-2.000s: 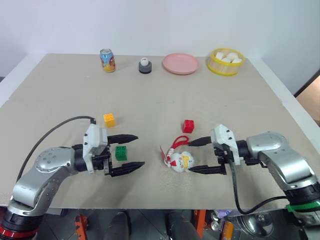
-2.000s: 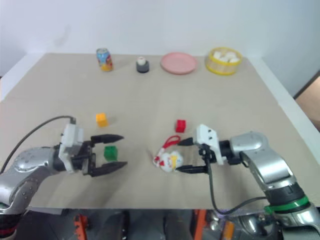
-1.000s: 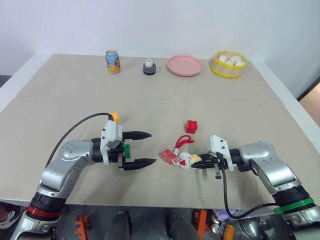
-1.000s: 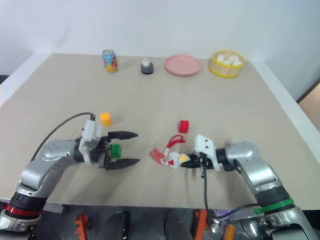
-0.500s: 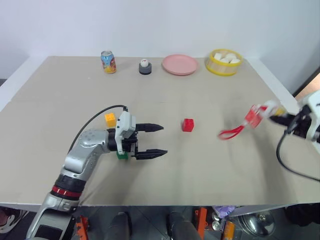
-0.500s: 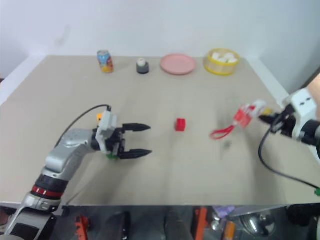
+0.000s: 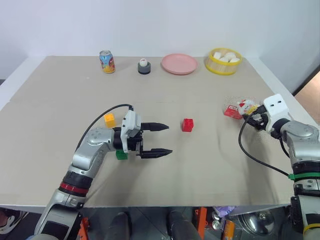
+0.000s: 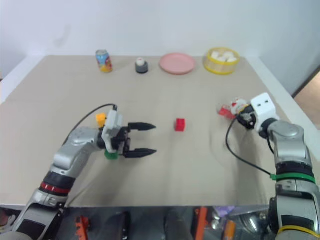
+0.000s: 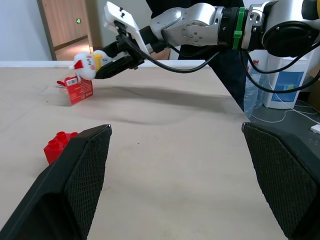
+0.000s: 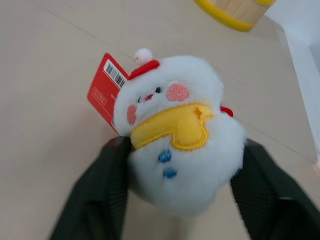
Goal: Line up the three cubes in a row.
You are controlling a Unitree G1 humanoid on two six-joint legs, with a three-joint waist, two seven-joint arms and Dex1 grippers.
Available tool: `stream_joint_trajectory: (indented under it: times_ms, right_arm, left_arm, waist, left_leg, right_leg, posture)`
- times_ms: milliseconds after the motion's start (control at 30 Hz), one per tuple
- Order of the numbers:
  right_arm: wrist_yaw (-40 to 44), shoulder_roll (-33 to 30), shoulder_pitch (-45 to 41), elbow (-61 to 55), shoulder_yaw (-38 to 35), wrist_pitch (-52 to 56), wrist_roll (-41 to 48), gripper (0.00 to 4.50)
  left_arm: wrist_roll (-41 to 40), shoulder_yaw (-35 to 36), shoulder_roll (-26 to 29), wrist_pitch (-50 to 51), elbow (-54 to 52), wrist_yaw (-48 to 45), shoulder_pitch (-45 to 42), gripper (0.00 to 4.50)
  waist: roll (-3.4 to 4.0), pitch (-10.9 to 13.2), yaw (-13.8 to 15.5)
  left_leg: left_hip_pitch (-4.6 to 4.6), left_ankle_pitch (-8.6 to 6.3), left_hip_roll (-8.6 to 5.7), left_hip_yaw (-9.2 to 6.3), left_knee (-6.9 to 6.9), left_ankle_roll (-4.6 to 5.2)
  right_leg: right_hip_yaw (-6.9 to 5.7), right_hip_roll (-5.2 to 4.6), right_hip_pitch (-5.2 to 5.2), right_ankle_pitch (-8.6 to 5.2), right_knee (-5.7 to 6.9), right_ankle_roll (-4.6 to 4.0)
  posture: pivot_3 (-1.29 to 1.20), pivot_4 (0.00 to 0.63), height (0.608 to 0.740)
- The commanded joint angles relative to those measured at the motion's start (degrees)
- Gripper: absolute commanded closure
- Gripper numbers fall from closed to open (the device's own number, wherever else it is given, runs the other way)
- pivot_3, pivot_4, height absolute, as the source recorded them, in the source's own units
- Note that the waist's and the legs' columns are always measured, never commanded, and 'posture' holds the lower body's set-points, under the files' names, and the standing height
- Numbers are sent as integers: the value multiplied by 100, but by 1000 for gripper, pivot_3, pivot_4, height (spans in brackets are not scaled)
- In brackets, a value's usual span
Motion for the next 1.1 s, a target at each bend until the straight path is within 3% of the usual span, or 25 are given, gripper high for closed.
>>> stream_joint_trajectory:
  times_ms: [33,367,467,567,667,767,933,1100]
  right_arm:
    - [81,-39,-220,-109,-138,12,135,833]
    - [-93,-185,-721,-76,-649,67,465,833]
    - [75,-157,-681,-598,-874,475,838,833]
    - [490,-87,-90,-1793,-800,1025,1192,833]
    - [507,3,1163,-3604,-638,1719,1383,833]
    - [531,36,2025,-4626,-714,2149,1622,833]
    - [992,34,2798,-5132,-724,2281,2055,833]
    - [817,258,2870,-5179,-308,2346,1948,833]
  left_arm:
    - [-34,73,20,-54,-225,8,36,187]
    - [-49,118,-6,-40,-288,142,135,187]
    - [-79,196,45,-12,-344,225,202,187]
    - [-125,286,176,51,-449,240,322,187]
    - [-163,431,498,112,-633,167,482,187]
    - [-292,570,661,216,-768,233,535,187]
    - [-378,631,706,328,-902,311,621,187]
    - [-361,620,656,292,-881,362,598,187]
  waist:
    - [0,0,-2]
    - [2,0,-10]
    - [2,0,-9]
    - [3,-1,-9]
    - [0,-4,-3]
    - [8,-3,19]
    - [8,-2,22]
    - [5,-3,17]
  left_leg:
    - [0,0,0,0,0,0]
    - [2,3,0,3,1,4]
    - [1,3,0,4,0,4]
    - [2,3,2,1,-5,4]
    - [2,1,7,-22,-14,3]
    - [-1,1,8,-30,-24,4]
    - [-2,2,2,-22,0,3]
    - [6,6,3,-22,6,6]
  right_leg:
    - [0,0,0,-1,0,-3]
    - [2,0,1,-2,0,-13]
    - [3,-1,0,-1,0,-11]
    - [2,2,-1,1,0,-5]
    - [-15,10,3,-7,2,-6]
    - [-25,9,-3,-17,9,-13]
    - [-24,-1,6,-21,8,-30]
    - [-24,0,4,-4,8,-43]
  posture:
    - [0,150,740]
    - [0,150,740]
    - [0,150,740]
    - [0,150,740]
    - [0,150,740]
    - [0,150,740]
    - [0,150,740]
    - [0,150,740]
